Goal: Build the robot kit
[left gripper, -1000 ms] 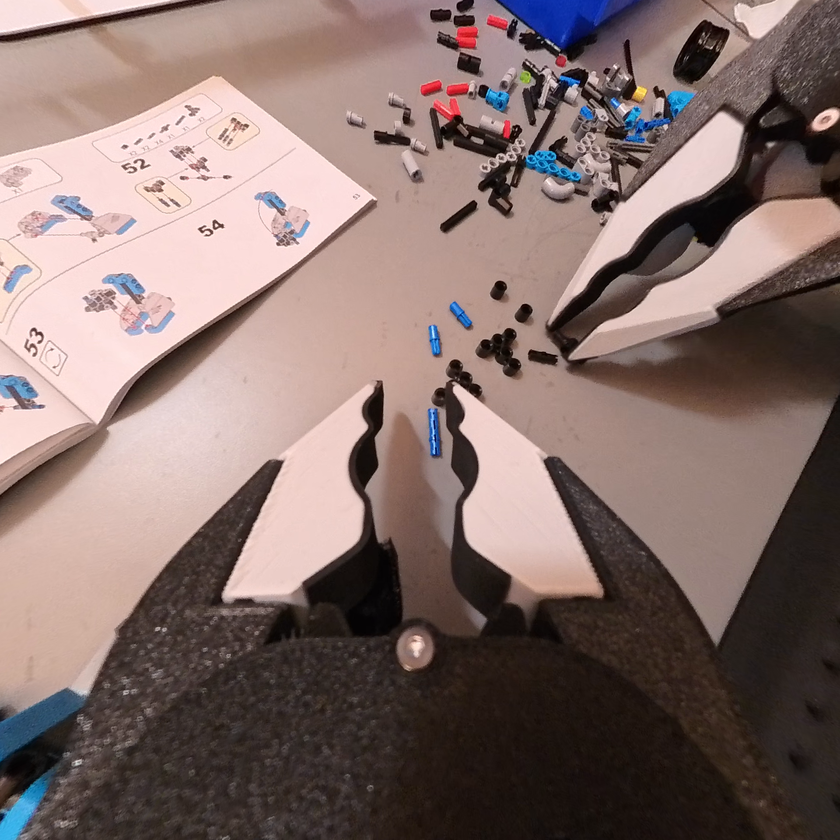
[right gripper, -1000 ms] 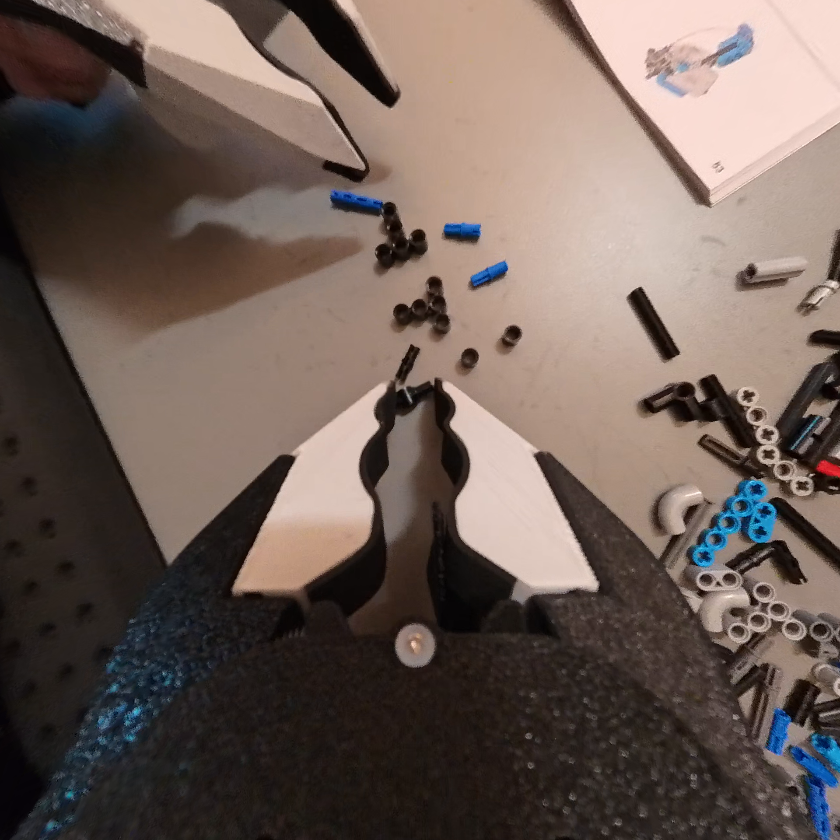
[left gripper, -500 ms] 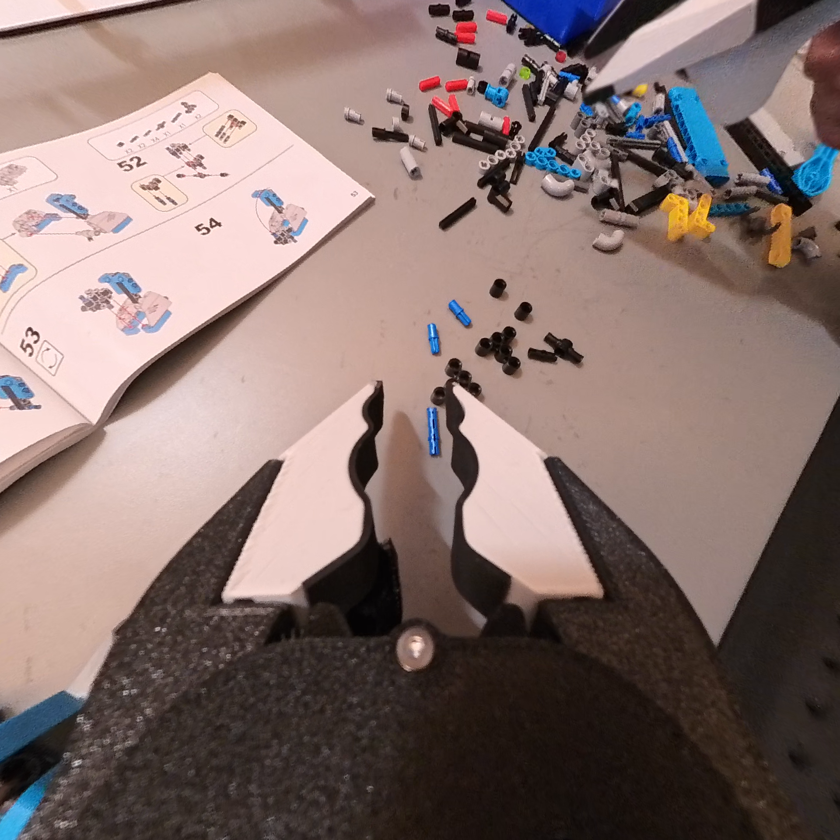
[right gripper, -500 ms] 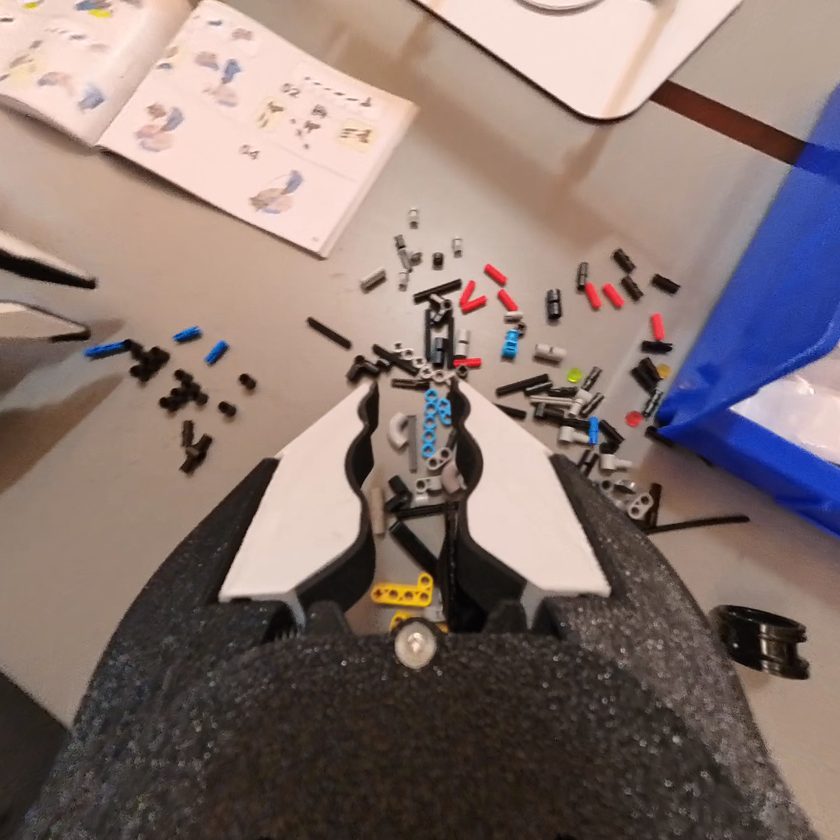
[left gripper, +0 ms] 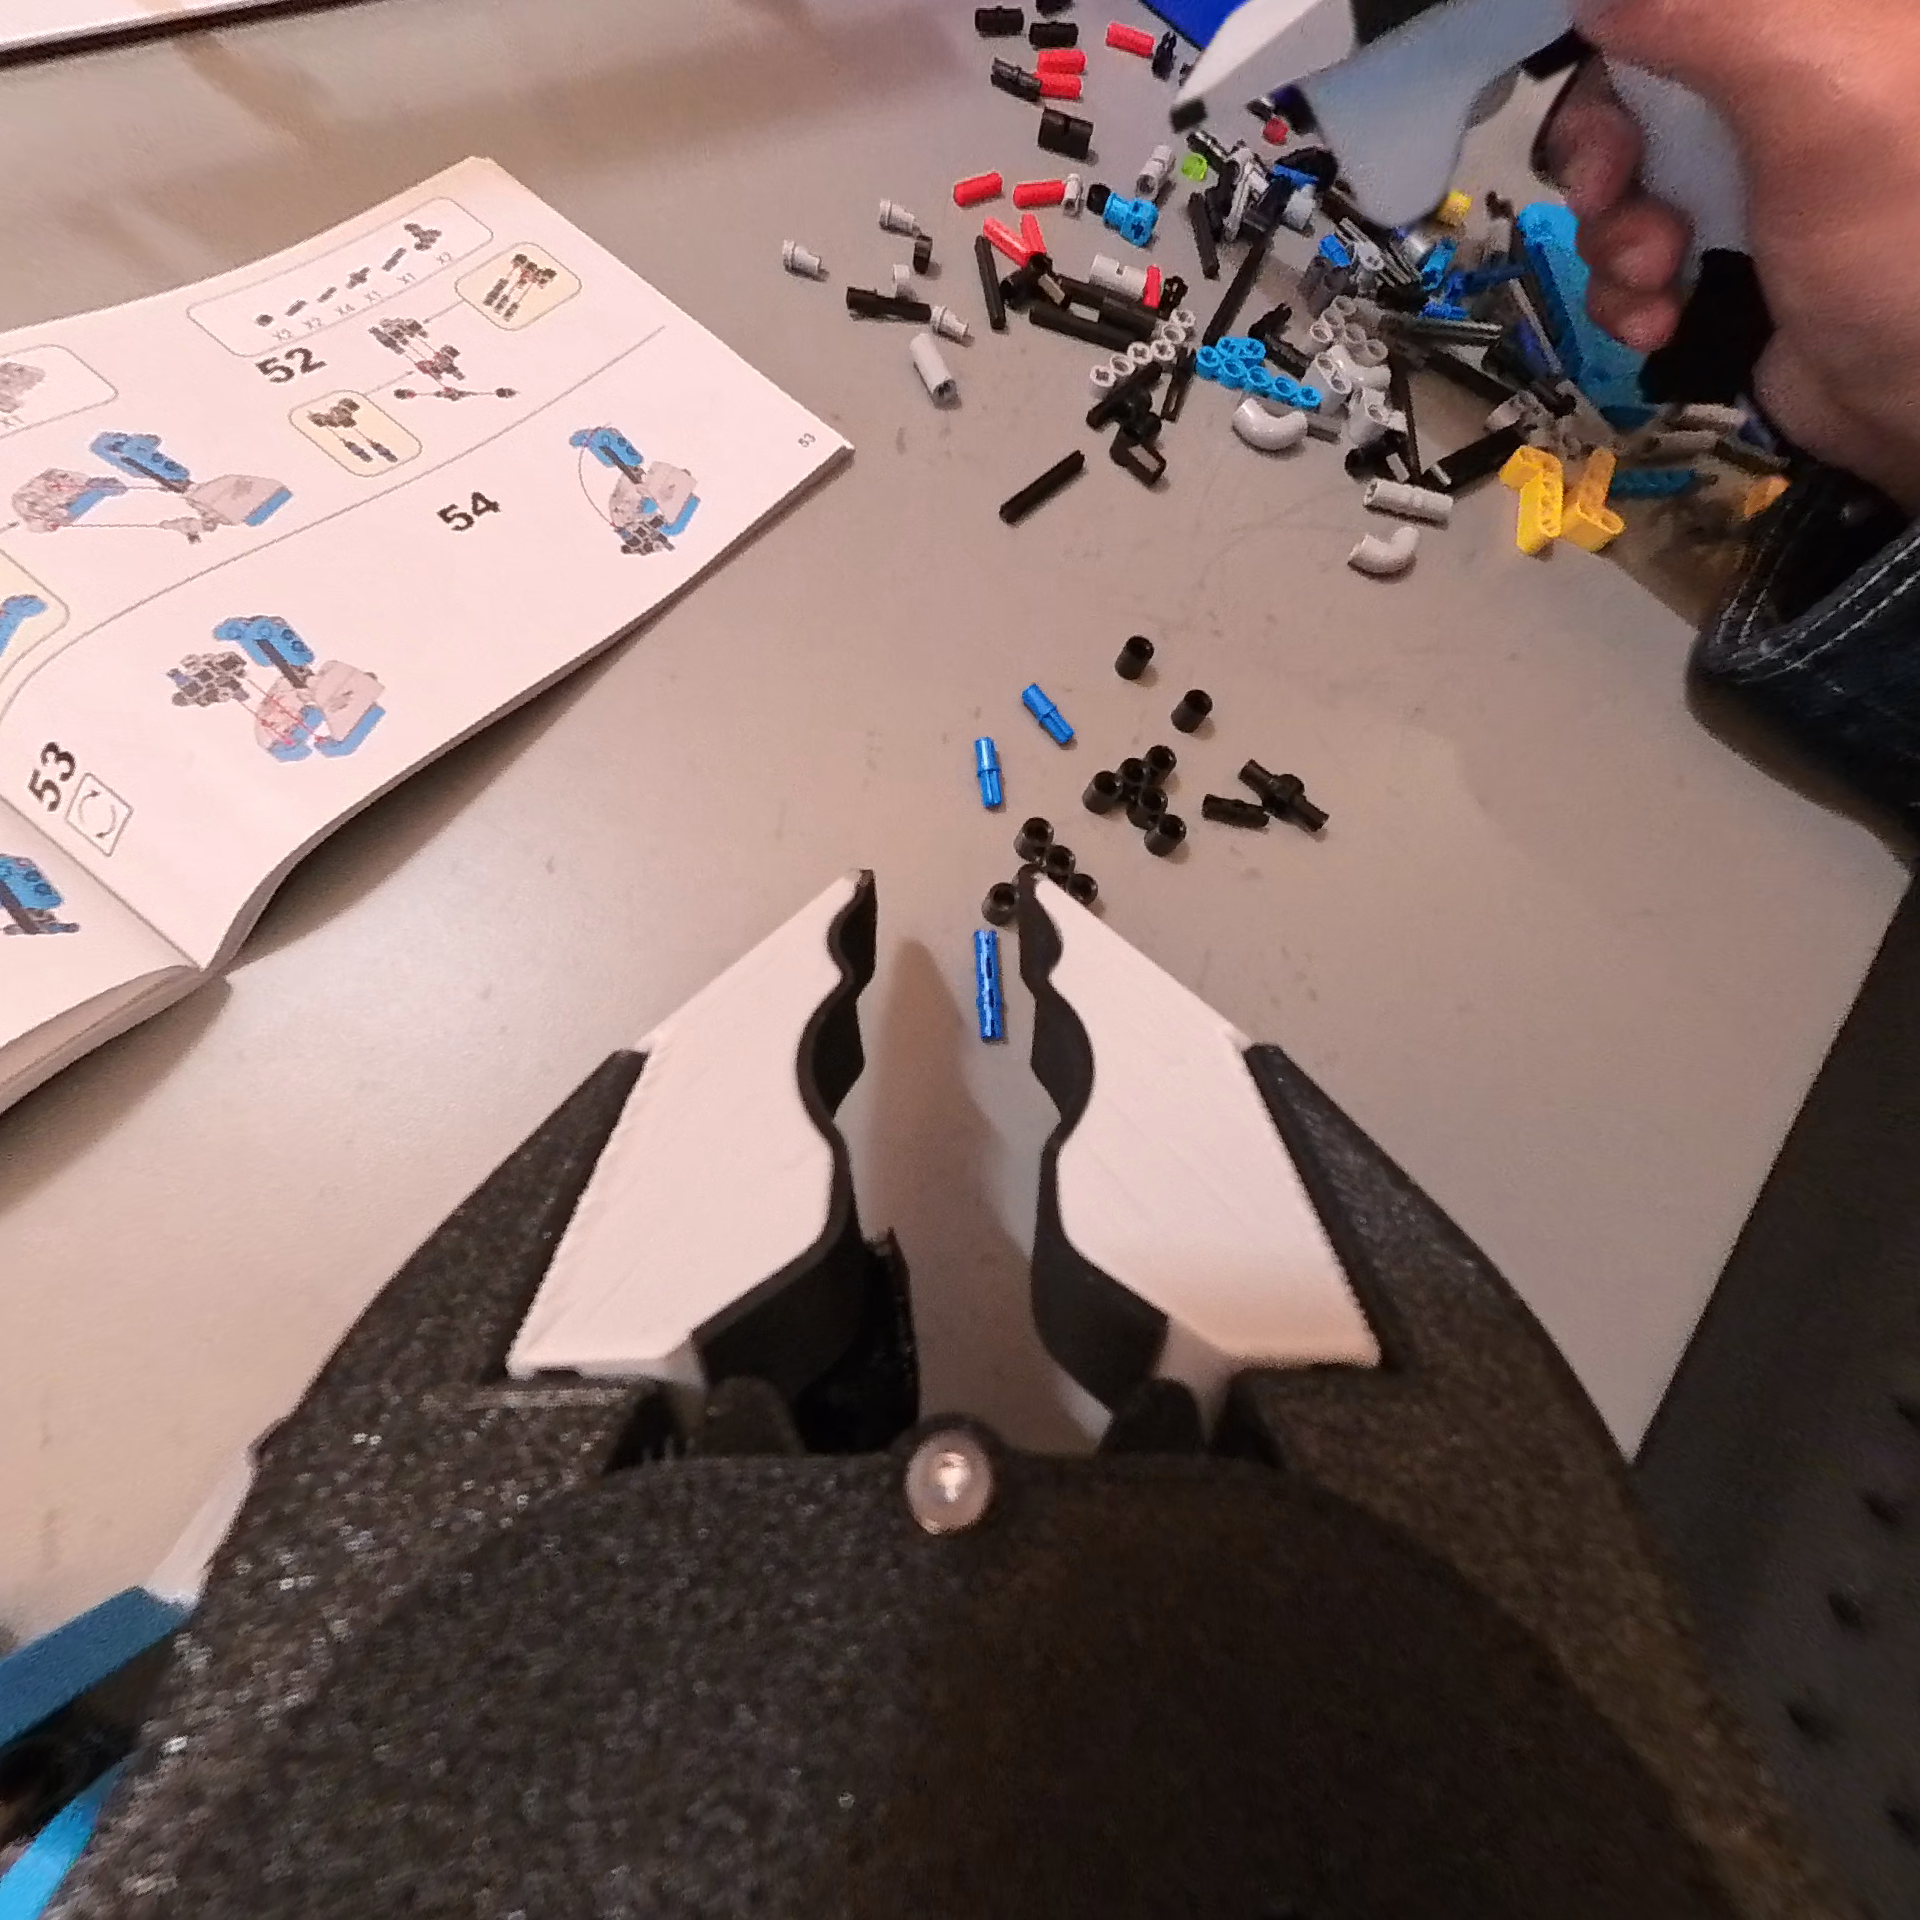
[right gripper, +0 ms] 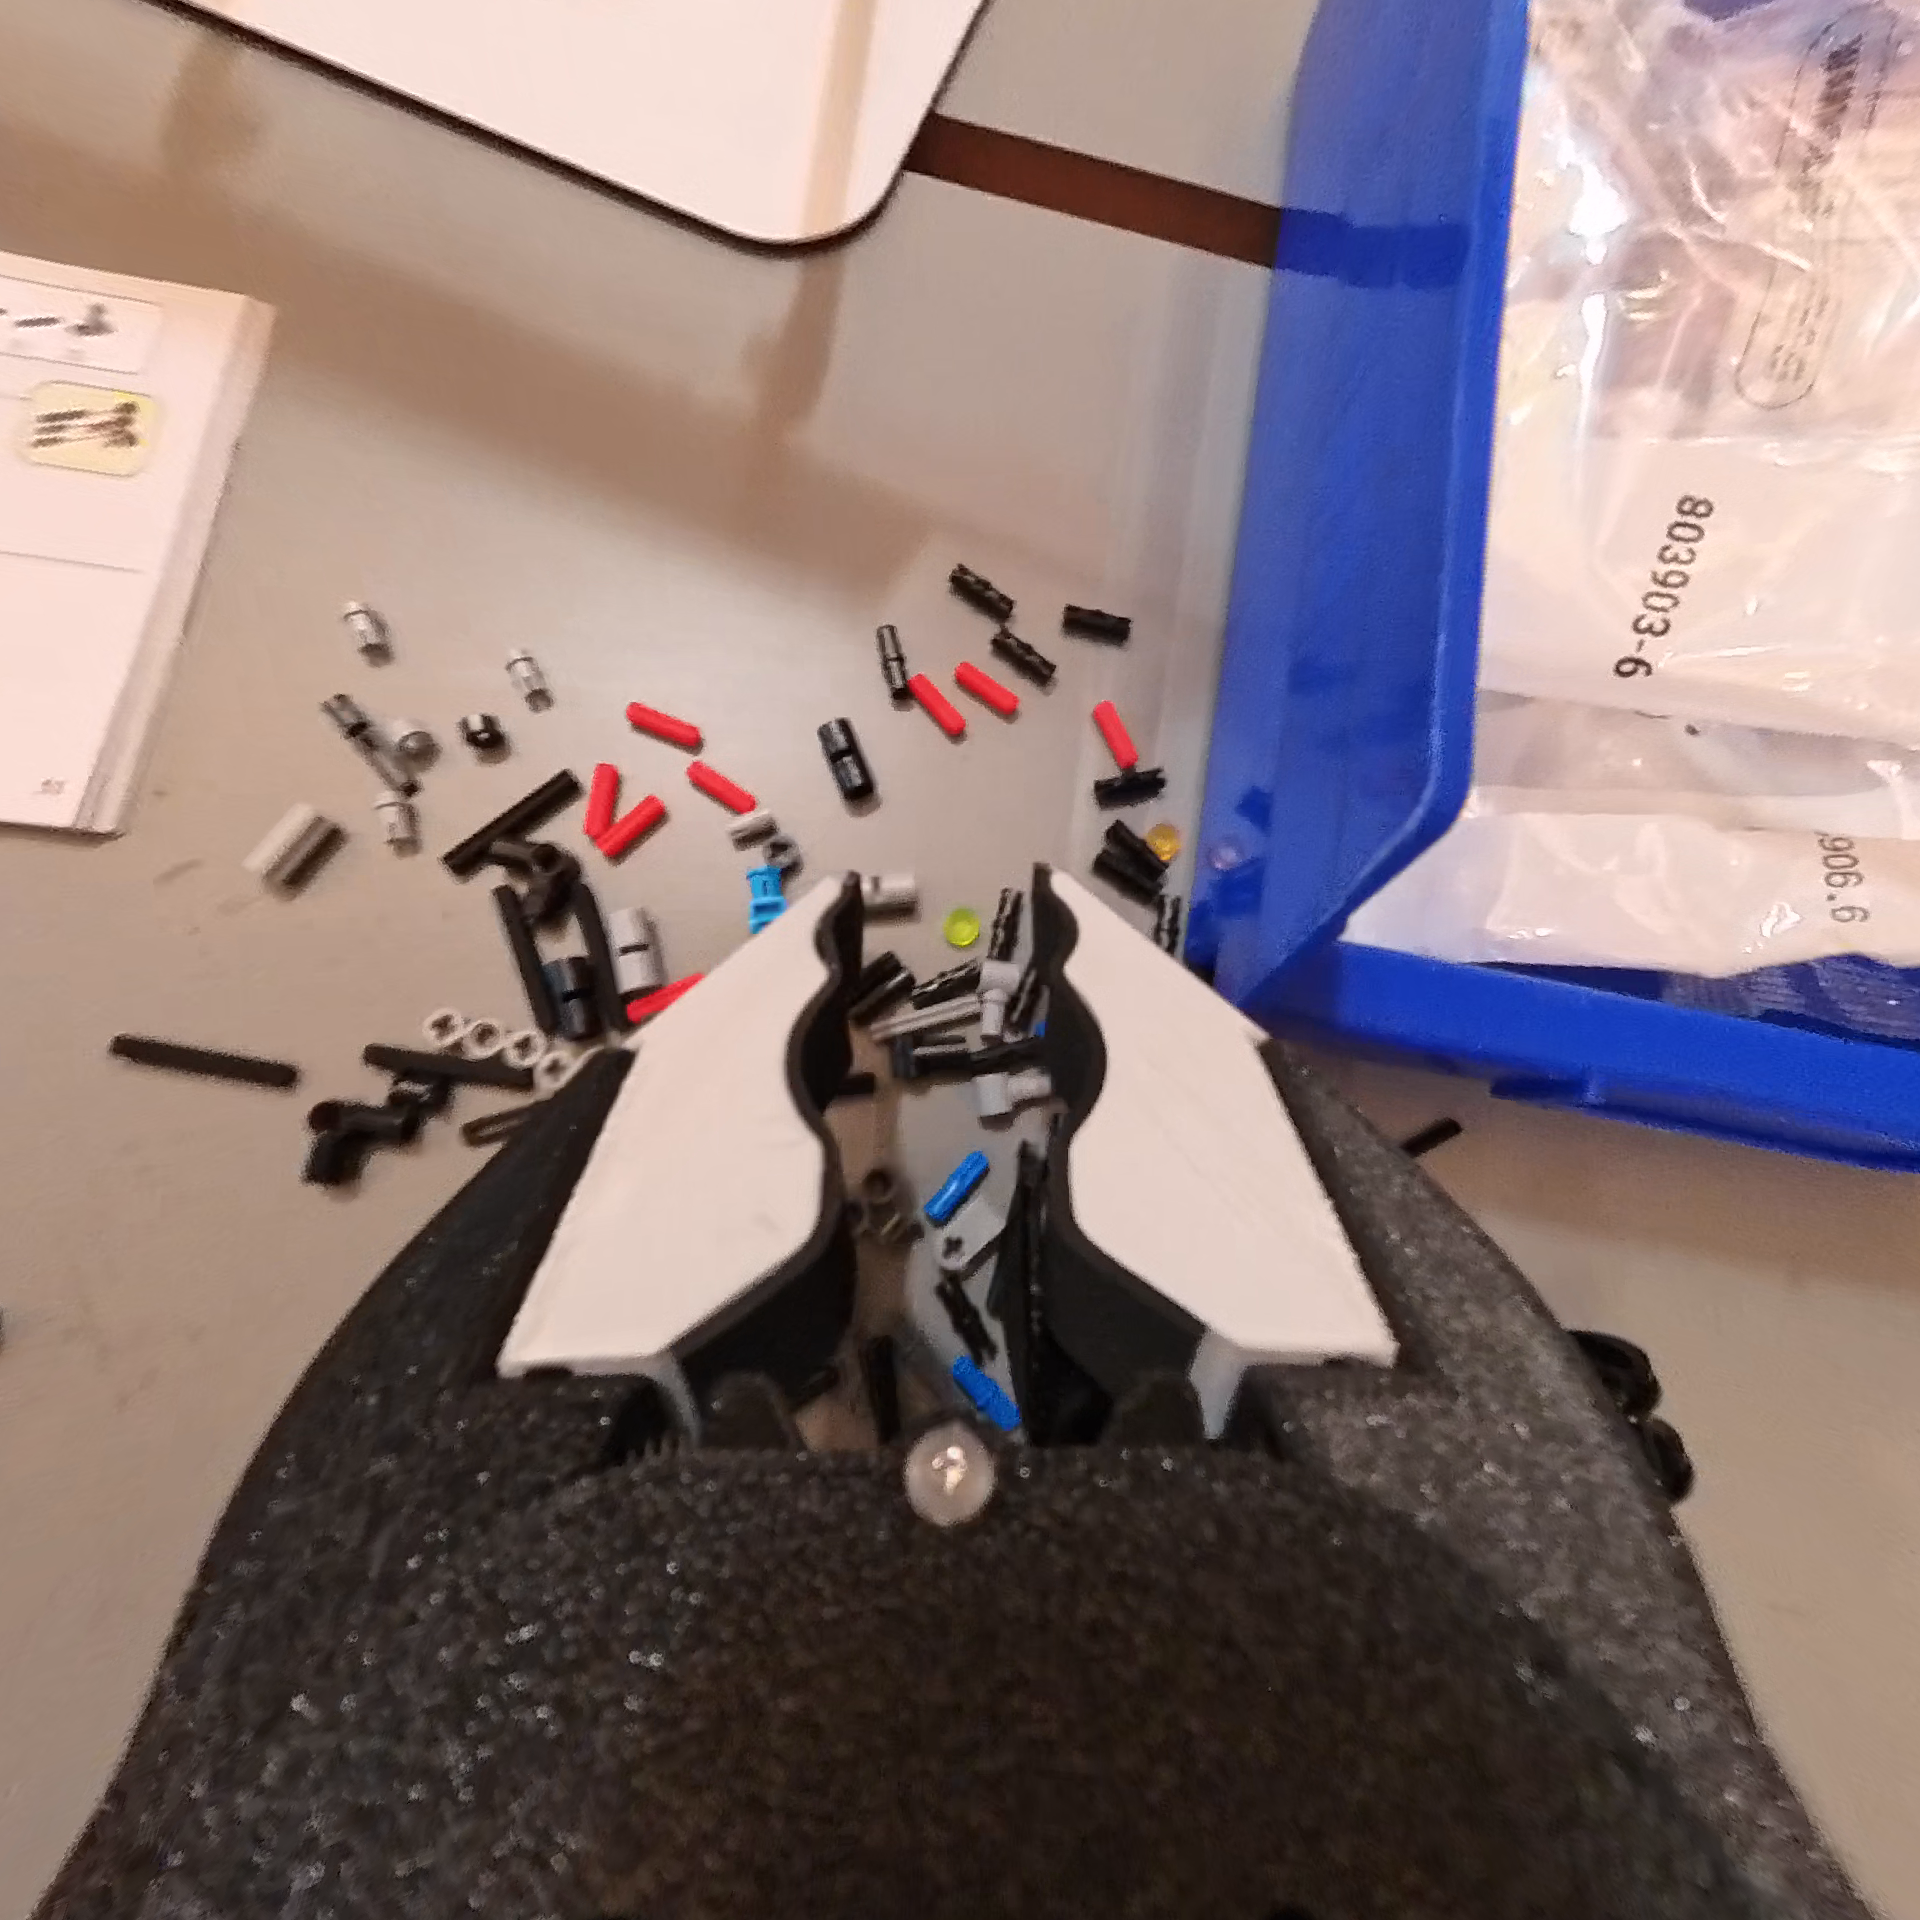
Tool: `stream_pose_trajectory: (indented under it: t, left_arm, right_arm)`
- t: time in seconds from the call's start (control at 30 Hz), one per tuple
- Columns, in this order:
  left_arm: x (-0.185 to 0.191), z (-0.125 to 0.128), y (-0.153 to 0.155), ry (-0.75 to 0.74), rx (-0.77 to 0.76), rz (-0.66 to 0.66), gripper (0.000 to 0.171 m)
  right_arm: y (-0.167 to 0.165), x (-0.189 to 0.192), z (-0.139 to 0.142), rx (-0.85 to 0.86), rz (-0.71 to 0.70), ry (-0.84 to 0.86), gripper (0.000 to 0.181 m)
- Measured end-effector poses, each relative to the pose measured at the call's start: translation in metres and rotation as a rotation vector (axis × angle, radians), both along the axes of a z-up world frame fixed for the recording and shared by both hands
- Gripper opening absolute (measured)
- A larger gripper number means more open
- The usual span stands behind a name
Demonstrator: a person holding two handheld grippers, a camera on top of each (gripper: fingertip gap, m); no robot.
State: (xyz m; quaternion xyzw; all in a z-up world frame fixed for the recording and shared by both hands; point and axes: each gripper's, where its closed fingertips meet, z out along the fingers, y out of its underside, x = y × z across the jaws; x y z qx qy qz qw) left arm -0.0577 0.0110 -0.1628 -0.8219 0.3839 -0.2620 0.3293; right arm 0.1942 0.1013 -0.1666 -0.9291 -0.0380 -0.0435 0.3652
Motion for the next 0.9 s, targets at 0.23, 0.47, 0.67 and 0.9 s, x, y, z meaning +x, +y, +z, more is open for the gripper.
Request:
stream_pose_trajectory:
  t: [0.23, 0.47, 0.67, 0.9]
  left_arm:
    - [0.000, 0.000, 0.000, -0.001, -0.002, 0.002, 0.027]
    - [0.000, 0.000, 0.000, -0.003, -0.004, 0.000, 0.027]
    - [0.000, 0.000, 0.000, -0.002, -0.005, 0.000, 0.027]
    - [0.000, 0.000, 0.000, -0.001, -0.003, 0.002, 0.027]
  right_arm:
    - [0.007, 0.015, -0.012, -0.046, -0.118, -0.032, 0.023]
    - [0.001, 0.018, -0.020, -0.047, -0.170, 0.007, 0.019]
    - [0.001, 0.010, -0.022, -0.014, -0.163, 0.132, 0.005]
    - [-0.007, -0.012, 0.030, 0.136, -0.039, 0.273, 0.004]
